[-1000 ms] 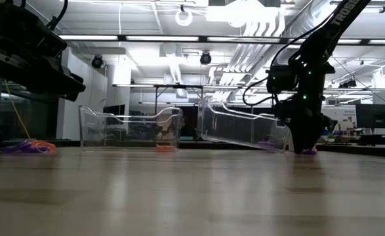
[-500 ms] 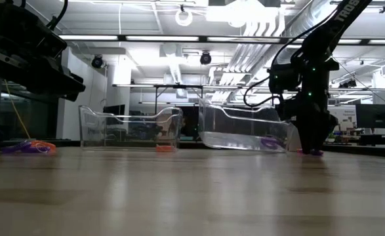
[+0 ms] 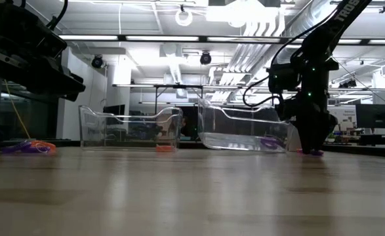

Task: Sort spring keychains
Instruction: Put the violet spring keychain into the right transparent bin

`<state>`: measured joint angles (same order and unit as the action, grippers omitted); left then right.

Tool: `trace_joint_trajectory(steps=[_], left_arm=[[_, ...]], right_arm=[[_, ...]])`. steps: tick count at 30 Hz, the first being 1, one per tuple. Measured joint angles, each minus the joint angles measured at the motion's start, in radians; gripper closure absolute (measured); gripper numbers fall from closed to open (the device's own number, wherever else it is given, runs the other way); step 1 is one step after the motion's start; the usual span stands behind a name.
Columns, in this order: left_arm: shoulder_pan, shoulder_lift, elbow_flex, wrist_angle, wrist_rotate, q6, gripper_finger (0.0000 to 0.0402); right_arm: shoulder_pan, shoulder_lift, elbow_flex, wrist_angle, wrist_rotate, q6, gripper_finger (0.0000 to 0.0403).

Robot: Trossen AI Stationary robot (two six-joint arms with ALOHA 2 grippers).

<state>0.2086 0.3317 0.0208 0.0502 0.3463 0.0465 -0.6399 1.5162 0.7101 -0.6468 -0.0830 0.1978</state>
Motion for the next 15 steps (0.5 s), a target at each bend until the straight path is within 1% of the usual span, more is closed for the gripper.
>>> trace_joint_trajectory(steps=[4, 11, 15], left_arm=[[0.0, 0.0, 0.0, 0.0, 0.0, 0.0, 0.04], [0.0, 0.0, 0.0, 0.0, 0.0, 0.0, 0.04], [0.0, 0.0, 0.0, 0.0, 0.0, 0.0, 0.04]], right_arm=[[0.0, 0.002, 0.023, 0.002, 0.02, -0.016, 0.0164], [0.0, 0.001, 0.049, -0.009, 0.024, -0.022, 0.0164], [0.0, 0.001, 0.058, -0.037, 0.042, -0.023, 0.0164]])
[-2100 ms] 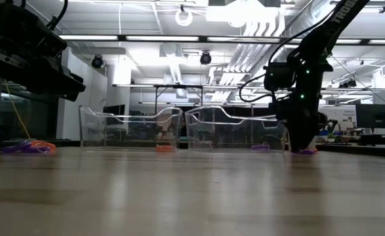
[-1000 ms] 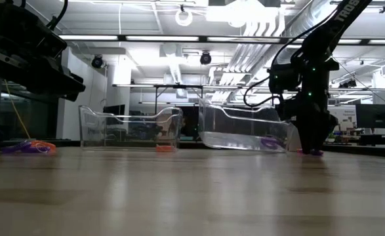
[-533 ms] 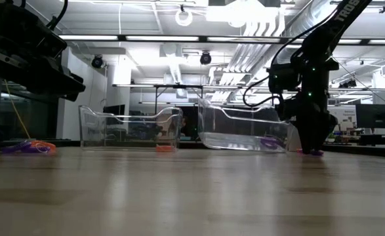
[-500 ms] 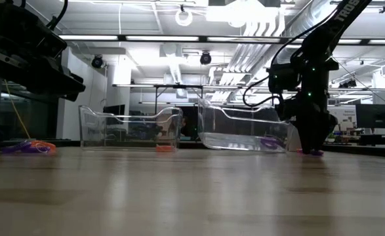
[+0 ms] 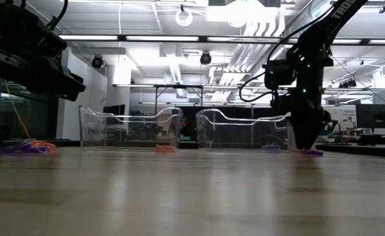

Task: Sort spring keychains
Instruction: Put the violet spring keychain into the right transparent bin

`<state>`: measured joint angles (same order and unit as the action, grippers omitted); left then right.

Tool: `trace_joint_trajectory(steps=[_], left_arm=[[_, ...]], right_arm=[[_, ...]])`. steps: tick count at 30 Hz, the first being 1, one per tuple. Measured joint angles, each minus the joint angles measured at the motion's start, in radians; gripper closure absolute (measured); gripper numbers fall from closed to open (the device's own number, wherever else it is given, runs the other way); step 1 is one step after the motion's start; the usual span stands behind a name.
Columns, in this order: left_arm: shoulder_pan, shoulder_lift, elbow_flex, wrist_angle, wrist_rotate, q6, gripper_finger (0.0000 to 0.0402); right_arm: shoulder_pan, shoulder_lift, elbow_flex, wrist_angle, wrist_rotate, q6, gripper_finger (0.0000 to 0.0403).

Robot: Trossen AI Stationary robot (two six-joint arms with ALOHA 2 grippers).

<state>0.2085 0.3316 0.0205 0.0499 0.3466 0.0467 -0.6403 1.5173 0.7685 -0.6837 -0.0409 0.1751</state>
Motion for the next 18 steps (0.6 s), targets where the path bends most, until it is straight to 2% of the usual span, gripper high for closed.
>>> trace_joint_trajectory(steps=[8, 18], left_arm=[[0.0, 0.0, 0.0, 0.0, 0.0, 0.0, 0.04], [0.0, 0.0, 0.0, 0.0, 0.0, 0.0, 0.04]], right_arm=[[0.014, -0.001, -0.001, -0.067, 0.008, 0.058, 0.0164], [0.028, -0.007, -0.091, 0.05, 0.024, 0.087, 0.0164]])
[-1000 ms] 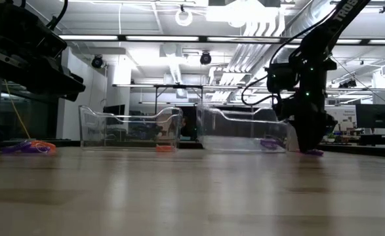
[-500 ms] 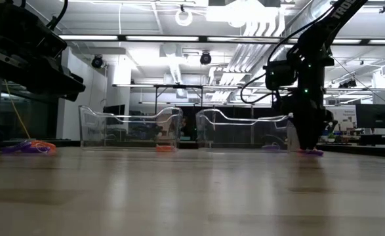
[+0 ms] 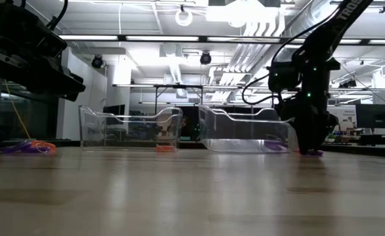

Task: Sort spring keychains
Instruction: Put the violet spring keychain into the right transparent bin

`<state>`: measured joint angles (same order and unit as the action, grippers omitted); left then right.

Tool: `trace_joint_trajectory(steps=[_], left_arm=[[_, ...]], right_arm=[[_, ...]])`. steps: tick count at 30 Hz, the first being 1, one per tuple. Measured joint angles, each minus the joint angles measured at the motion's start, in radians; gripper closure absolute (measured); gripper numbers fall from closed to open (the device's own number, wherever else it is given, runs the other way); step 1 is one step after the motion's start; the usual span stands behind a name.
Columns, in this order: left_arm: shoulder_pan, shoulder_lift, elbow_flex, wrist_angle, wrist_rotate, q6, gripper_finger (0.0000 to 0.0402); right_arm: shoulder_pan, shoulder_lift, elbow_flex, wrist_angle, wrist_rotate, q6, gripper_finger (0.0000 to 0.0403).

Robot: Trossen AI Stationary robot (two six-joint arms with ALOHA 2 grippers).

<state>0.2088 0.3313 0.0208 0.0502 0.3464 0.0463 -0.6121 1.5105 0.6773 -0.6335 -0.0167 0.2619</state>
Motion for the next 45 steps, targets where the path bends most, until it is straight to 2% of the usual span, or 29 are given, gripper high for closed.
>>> trace_joint_trajectory(steps=[14, 21, 31, 39, 45], left_arm=[[0.0, 0.0, 0.0, 0.0, 0.0, 0.0, 0.04], [0.0, 0.0, 0.0, 0.0, 0.0, 0.0, 0.04], [0.0, 0.0, 0.0, 0.0, 0.0, 0.0, 0.04], [0.0, 0.0, 0.0, 0.0, 0.0, 0.0, 0.04], [0.0, 0.0, 0.0, 0.0, 0.0, 0.0, 0.04]], right_arm=[[0.001, -0.08, 0.016, -0.01, 0.033, -0.025, 0.0164], [0.045, -0.14, -0.016, -0.037, 0.039, 0.054, 0.0164], [0.128, -0.221, -0.147, 0.097, 0.16, 0.266, 0.0164], [0.162, -0.225, -0.201, 0.244, 0.185, 0.284, 0.0164], [0.184, -0.225, -0.2, 0.247, 0.177, 0.284, 0.0164]])
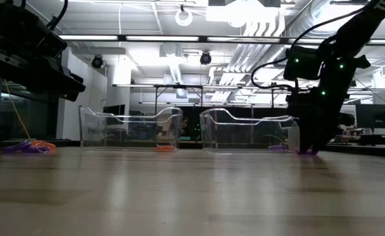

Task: Sort spring keychains
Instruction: Put the violet spring keychain into the right transparent bin

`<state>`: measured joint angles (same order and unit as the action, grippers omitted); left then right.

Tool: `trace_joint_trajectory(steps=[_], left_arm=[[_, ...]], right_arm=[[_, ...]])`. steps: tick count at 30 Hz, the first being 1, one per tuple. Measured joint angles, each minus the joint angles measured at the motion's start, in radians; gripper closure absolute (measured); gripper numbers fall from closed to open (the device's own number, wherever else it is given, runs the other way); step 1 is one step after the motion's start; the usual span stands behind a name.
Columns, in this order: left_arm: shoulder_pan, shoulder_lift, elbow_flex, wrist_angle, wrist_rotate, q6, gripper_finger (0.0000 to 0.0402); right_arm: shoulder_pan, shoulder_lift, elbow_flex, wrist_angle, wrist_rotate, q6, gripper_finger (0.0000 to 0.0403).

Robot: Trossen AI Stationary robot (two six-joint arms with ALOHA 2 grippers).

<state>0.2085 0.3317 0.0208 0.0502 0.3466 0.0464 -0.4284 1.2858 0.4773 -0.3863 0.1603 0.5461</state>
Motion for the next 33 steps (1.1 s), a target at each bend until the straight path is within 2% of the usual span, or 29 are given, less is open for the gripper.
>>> trace_joint_trajectory(steps=[6, 14, 16, 27, 33], left_arm=[[0.0, 0.0, 0.0, 0.0, 0.0, 0.0, 0.04], [0.0, 0.0, 0.0, 0.0, 0.0, 0.0, 0.04], [0.0, 0.0, 0.0, 0.0, 0.0, 0.0, 0.04], [0.0, 0.0, 0.0, 0.0, 0.0, 0.0, 0.04], [0.0, 0.0, 0.0, 0.0, 0.0, 0.0, 0.04]], right_arm=[[0.018, 0.001, 0.036, -0.015, -0.031, -0.008, 0.0164], [0.017, 0.002, 0.04, -0.03, 0.015, -0.017, 0.0164], [0.015, 0.002, 0.03, -0.01, 0.044, -0.028, 0.0164], [0.008, 0.004, -0.026, 0.109, 0.045, -0.023, 0.0164], [-0.003, 0.01, -0.03, 0.119, 0.077, -0.028, 0.0164]])
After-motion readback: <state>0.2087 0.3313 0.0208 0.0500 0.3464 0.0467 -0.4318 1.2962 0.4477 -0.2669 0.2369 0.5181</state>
